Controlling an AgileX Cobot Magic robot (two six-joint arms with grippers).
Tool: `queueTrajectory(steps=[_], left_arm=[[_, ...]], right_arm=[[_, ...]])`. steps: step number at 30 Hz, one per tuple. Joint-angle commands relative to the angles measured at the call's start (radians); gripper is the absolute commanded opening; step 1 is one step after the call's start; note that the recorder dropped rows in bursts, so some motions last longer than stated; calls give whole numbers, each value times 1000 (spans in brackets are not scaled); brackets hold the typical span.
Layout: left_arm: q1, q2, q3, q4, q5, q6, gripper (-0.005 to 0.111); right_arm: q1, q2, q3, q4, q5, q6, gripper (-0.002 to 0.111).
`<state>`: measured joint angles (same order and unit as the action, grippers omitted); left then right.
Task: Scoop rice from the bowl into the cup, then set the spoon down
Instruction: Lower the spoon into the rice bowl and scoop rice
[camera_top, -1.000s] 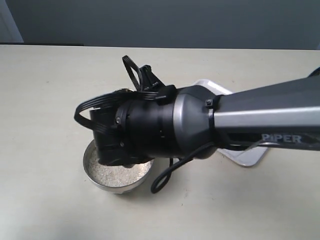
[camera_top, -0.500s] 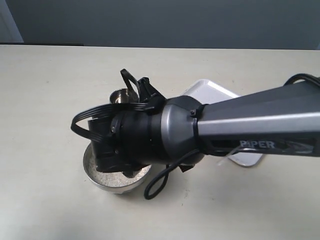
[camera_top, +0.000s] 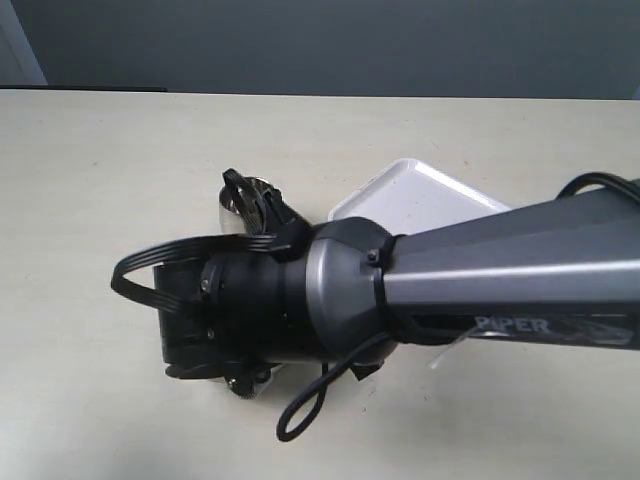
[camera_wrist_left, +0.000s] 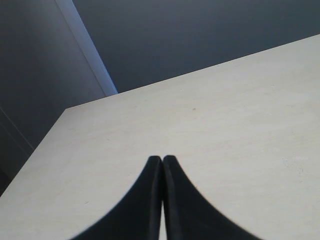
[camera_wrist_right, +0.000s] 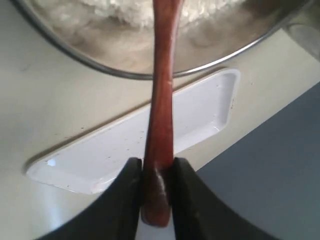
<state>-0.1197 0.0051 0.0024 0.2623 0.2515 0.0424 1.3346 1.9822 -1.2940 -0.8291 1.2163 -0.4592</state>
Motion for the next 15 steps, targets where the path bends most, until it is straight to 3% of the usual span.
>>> queueTrajectory(steps=[1,15], left_arm=[[0,-5,-2,0,-10,-7,1],[0,-5,-2,0,-10,-7,1]], right_arm=[[-9,-10,-5,38,5,-21,0],[-79,-65,-8,131,5,-20,0]])
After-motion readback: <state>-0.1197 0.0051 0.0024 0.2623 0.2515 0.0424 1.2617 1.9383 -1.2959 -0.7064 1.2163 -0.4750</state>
